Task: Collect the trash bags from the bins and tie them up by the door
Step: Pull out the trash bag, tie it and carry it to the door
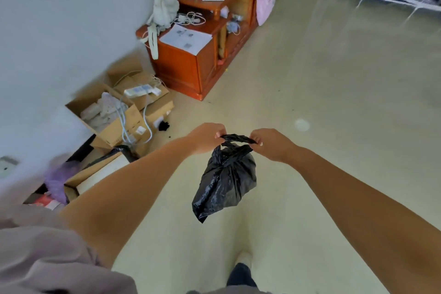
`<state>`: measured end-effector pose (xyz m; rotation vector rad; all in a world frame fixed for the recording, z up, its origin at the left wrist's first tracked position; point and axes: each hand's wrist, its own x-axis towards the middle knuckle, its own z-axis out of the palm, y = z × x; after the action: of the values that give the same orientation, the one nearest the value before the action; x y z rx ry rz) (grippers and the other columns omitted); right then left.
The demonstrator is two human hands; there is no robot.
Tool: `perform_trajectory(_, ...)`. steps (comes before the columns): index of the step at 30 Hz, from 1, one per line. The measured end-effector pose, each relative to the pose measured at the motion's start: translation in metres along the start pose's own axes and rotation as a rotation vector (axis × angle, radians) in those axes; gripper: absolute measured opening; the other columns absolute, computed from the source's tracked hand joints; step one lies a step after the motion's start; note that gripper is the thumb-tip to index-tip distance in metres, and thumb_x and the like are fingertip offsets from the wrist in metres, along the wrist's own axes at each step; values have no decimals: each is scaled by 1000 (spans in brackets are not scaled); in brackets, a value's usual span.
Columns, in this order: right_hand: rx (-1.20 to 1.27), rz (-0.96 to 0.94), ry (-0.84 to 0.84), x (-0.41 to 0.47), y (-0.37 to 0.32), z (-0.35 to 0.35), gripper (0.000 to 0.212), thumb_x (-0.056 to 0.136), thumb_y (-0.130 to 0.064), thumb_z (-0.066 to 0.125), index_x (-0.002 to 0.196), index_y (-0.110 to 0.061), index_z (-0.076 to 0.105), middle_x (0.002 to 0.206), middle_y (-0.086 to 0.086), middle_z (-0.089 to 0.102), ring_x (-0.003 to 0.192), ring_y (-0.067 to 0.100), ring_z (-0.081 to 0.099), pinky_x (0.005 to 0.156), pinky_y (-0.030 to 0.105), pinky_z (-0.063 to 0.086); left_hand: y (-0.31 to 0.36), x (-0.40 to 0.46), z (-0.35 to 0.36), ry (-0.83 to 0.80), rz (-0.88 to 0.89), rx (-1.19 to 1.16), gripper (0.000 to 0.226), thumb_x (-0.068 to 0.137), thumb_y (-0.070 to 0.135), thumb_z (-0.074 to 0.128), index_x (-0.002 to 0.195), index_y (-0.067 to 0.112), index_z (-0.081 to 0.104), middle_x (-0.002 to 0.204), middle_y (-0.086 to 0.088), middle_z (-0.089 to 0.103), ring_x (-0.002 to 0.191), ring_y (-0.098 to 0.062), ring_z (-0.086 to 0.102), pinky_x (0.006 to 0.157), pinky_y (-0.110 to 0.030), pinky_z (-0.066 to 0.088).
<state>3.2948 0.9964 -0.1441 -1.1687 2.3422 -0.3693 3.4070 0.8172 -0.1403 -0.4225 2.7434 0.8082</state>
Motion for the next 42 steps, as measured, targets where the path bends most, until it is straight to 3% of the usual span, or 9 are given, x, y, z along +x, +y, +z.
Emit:
perform_trajectory(4,-13,34,22,45,63,-60,22,94,-19,47,106,-8,61,106,11,63,99,28,58,89,43,48,40,95,-21,-22,36,1,19,95,17,46,106,8,58,111,-7,61,101,-23,53,83,-29,38)
perform_trajectory(10,-51,76,75,144,147,-149,22,94,-17,46,106,-7,61,106,11,63,99,29,58,88,44,48,70,257,-66,-29,81,19,17,93,16,49,105,9,60,110,-9,63,105,-26,57,94,-44,47)
perform_trajectory(15,-62,118,114,239,212,-230,21,94,-18,45,102,-7,61,100,9,63,95,27,57,87,43,48,91,399,-121,-68,168,59,19,95,17,49,108,9,60,112,-8,63,105,-25,57,94,-43,47)
perform_trajectory(20,-68,168,140,318,279,-311,9,95,-19,43,87,-21,47,87,-2,49,86,20,48,80,35,43,122,537,-169,-106,248,90,18,94,17,50,105,8,61,108,-9,64,102,-26,58,93,-42,47)
perform_trajectory(25,-61,213,160,393,366,-382,10,95,-19,43,93,-17,53,89,-1,49,86,21,49,79,35,43,164,680,-196,-119,297,120,17,94,16,50,104,8,61,107,-9,64,102,-26,57,92,-41,47)
perform_trajectory(29,-85,207,159,462,450,-445,8,95,-20,43,89,-19,49,89,0,51,87,22,50,82,38,46,202,796,-211,-80,291,92,17,94,15,50,104,7,61,109,-9,64,103,-26,57,93,-40,46)
perform_trajectory(32,-104,203,138,513,514,-500,16,94,-19,45,100,-11,58,94,6,56,91,25,54,84,41,48,234,883,-226,-70,261,78,17,94,15,50,104,8,61,109,-9,63,104,-25,57,93,-39,46)
perform_trajectory(38,-175,156,108,625,627,-605,21,93,-19,45,107,-11,59,89,0,50,84,20,46,71,31,40,281,1043,-259,-36,207,29,17,93,15,51,104,8,61,109,-9,64,104,-25,56,94,-39,46)
perform_trajectory(42,-216,136,97,709,690,-663,20,94,-20,44,106,-11,58,90,1,50,84,21,48,72,33,42,294,1154,-284,-14,207,30,17,91,14,51,103,7,61,108,-10,64,99,-24,55,91,-39,46)
